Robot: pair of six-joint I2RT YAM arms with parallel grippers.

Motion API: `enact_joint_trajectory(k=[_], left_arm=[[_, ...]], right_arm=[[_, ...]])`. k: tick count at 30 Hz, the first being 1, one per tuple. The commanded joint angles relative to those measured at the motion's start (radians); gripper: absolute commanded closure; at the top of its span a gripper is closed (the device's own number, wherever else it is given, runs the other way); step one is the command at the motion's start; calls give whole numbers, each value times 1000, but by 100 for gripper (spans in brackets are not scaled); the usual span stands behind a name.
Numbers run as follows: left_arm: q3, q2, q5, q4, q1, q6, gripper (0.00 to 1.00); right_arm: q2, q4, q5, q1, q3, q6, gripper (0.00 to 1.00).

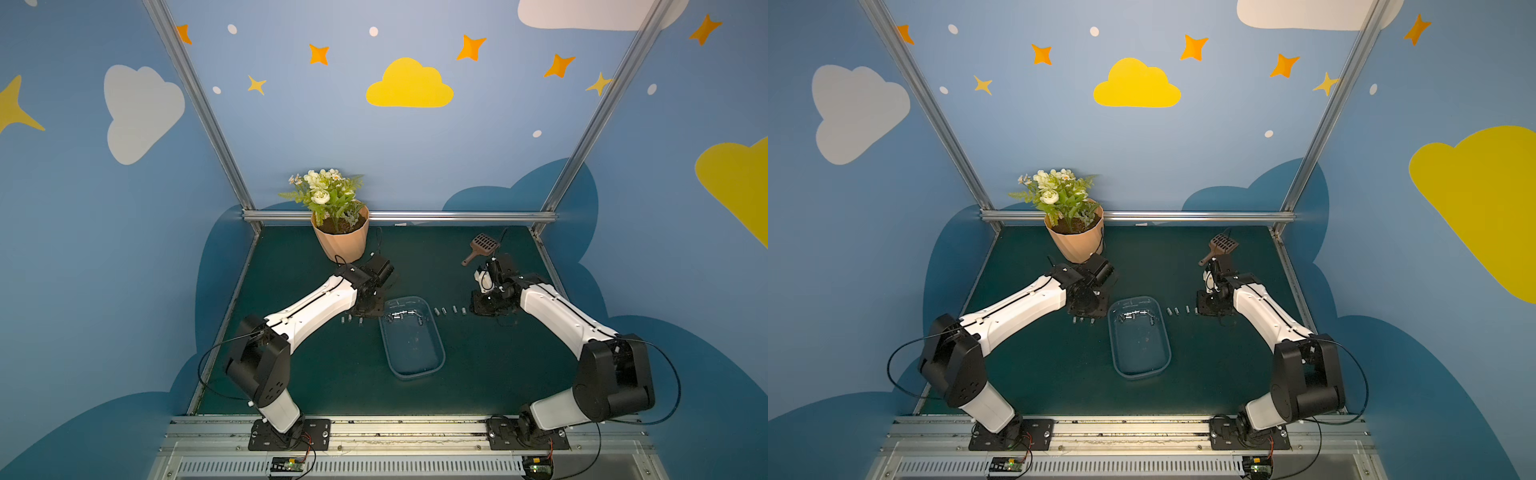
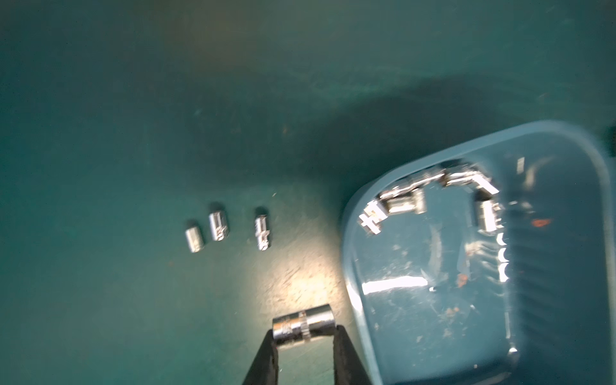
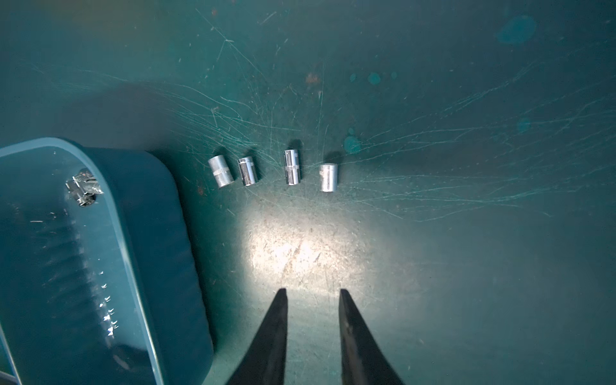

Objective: Take out the socket from the storage box
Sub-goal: Place the socket head at the center of the board.

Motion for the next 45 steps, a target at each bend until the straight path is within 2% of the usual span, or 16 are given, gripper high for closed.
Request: enact_joint_trajectory(k=[1, 15, 26, 45], left_arm=[[-37, -37, 1, -12, 10, -27, 76], [-171, 15, 63, 70, 52, -39, 76], [-173, 137, 96, 115, 61, -8, 76], [-179, 215, 151, 167, 80, -1, 74]], right_arm=[[5, 12, -11, -2, -18, 5, 72], [2, 12, -11, -2, -25, 6, 72], [3, 10, -8, -2, -26, 9, 72], [7, 10, -5, -3, -28, 9, 72]])
